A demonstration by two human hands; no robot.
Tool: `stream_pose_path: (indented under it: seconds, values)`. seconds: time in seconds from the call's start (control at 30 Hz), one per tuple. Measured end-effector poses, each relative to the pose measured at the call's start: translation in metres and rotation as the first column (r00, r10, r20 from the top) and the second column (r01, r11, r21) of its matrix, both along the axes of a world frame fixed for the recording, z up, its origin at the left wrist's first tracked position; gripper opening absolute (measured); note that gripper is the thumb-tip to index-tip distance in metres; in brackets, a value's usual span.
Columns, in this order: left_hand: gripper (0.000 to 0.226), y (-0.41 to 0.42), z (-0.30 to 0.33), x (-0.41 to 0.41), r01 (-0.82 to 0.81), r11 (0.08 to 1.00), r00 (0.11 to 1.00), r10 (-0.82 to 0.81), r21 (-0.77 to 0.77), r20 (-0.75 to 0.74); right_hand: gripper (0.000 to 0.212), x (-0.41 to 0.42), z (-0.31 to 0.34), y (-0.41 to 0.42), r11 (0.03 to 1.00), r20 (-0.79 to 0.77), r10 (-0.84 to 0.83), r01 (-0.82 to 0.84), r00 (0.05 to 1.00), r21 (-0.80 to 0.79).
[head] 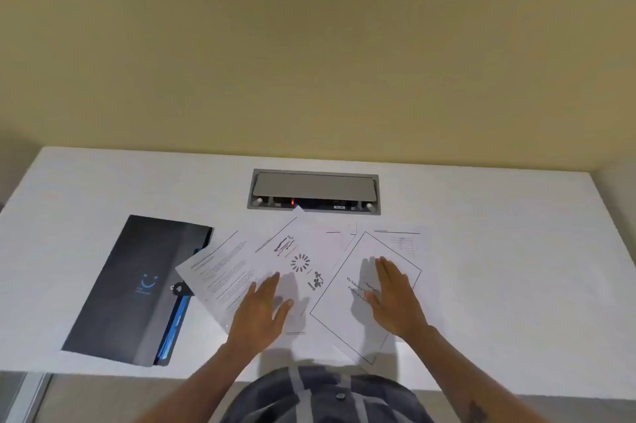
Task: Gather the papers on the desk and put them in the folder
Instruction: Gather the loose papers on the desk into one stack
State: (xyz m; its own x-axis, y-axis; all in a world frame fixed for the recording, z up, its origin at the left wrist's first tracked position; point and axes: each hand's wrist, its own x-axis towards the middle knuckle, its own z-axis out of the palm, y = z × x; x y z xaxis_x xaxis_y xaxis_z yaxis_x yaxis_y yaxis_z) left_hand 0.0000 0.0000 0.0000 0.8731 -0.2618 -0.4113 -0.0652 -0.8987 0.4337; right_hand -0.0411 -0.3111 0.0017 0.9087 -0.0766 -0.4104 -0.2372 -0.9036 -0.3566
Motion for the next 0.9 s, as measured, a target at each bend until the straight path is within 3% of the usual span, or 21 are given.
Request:
stream_pose_path:
  seconds: [0.07, 0.13, 0.23, 0.33, 0.47, 0.7, 0.9]
  values:
    - [0.064, 0.002, -0.002, 0.011, -0.193, 0.976, 0.980, 0.197, -0.104, 0.028, 0.086, 0.002, -0.001, -0.006, 0.990, -0.008, -0.142, 0.142, 0.990, 0.011]
    - [0.061, 0.002, -0.004, 0.023, -0.278, 0.954, 0.959, 0.282, -0.112, 0.024, 0.098, 0.004, -0.003, -0.014, 0.965, -0.049, -0.263, 0.263, 0.964, -0.007]
    - [0.081, -0.005, -0.010, 0.032, -0.351, 0.934, 0.936, 0.351, -0.068, -0.008, 0.110, 0.006, -0.008, -0.020, 0.938, -0.040, -0.346, 0.345, 0.937, -0.029]
    - [0.108, -0.013, -0.018, 0.038, -0.313, 0.950, 0.950, 0.313, 0.026, -0.016, 0.129, 0.010, -0.014, -0.028, 0.930, -0.031, -0.363, 0.359, 0.931, -0.077]
    - [0.130, -0.019, -0.036, 0.040, -0.201, 0.970, 0.973, 0.214, 0.134, -0.085, 0.148, 0.011, -0.028, -0.030, 0.925, -0.138, -0.374, 0.357, 0.917, -0.129]
    - [0.135, -0.020, -0.051, 0.035, -0.139, 0.971, 0.980, 0.163, 0.194, -0.117, 0.143, 0.002, -0.042, -0.021, 0.942, -0.227, -0.321, 0.285, 0.919, -0.178]
    - [0.134, -0.023, -0.052, 0.035, -0.161, 0.965, 0.977, 0.186, 0.209, -0.107, 0.132, 0.001, -0.044, -0.015, 0.944, -0.178, -0.312, 0.282, 0.933, -0.174]
